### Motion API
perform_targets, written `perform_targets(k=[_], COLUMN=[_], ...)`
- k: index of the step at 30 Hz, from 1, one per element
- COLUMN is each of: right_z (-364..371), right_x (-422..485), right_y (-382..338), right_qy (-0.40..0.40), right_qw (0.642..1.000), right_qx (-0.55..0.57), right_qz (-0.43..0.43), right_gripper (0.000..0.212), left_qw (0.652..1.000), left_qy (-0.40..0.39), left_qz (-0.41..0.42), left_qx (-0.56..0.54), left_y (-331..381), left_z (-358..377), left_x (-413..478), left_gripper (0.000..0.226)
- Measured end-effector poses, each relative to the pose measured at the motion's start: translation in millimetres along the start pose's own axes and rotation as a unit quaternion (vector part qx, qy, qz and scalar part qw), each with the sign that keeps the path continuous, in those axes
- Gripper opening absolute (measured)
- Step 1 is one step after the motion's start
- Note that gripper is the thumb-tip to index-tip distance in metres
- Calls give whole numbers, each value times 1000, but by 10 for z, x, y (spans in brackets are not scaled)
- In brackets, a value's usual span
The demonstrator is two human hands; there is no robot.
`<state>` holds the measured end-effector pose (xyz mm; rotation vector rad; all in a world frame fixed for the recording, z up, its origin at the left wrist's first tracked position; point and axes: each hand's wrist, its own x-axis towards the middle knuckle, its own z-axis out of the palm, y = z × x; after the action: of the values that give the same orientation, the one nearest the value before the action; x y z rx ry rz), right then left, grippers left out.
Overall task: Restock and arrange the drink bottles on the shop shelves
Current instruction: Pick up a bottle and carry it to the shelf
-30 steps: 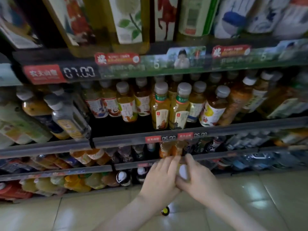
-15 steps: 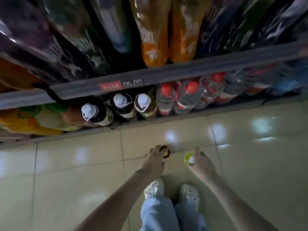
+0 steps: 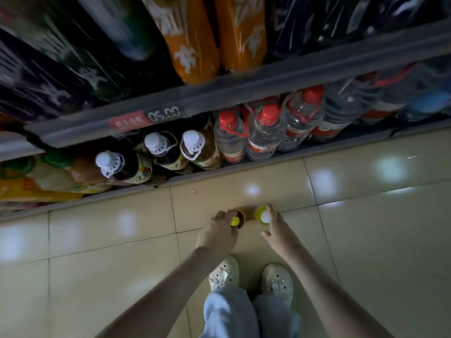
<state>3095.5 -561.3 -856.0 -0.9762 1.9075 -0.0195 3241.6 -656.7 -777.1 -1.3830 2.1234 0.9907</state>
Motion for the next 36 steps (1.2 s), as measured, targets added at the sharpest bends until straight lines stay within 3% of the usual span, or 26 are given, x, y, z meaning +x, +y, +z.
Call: perform_targets(k=[9, 13, 17, 20, 23, 29, 32, 34, 36], right_z=[-1204, -1947, -2978, -3687, -4229, -4839, -4943, -4976, -5006], right_x=[-1385, -2190, -3078, -3748, -4370, -5303, -5520, -5550, -5522], right_y=[-761, -1440, -2375, -2990, -3484, -4251, -4563, -4747, -4907], right_qy=[9, 114, 245, 337, 402, 524, 533, 522, 500], right_qw=[999, 988, 940, 879, 814, 651, 626, 635, 656], right_qx=[-32, 12, 47, 38, 37, -2, 14, 38, 55], right_qz=[-35, -108, -232, -334, -418, -550, -569, -569, -563], right_gripper=[54, 51, 50, 42, 41, 52, 60, 68, 75], left_qw=[1000, 997, 971, 932, 869, 669, 604, 606, 632], left_qy=[16, 75, 199, 306, 410, 655, 735, 761, 757], left_qz=[6, 35, 131, 197, 276, 351, 308, 233, 166], left_qx=[8, 10, -6, -9, -22, -3, 1, 3, 21], left_y=[656, 1046, 1614, 1940, 2102, 1998, 1810, 1645, 1511], left_z=[-1270, -1968, -3150, -4023, -4678, -5653, -6054, -6292, -6482], left_x=[-968, -1583, -2305, -2937, -3588, -4571, -4829, -4866, -4842], left_gripper=[39, 38, 33, 29, 27, 27, 34, 46, 56])
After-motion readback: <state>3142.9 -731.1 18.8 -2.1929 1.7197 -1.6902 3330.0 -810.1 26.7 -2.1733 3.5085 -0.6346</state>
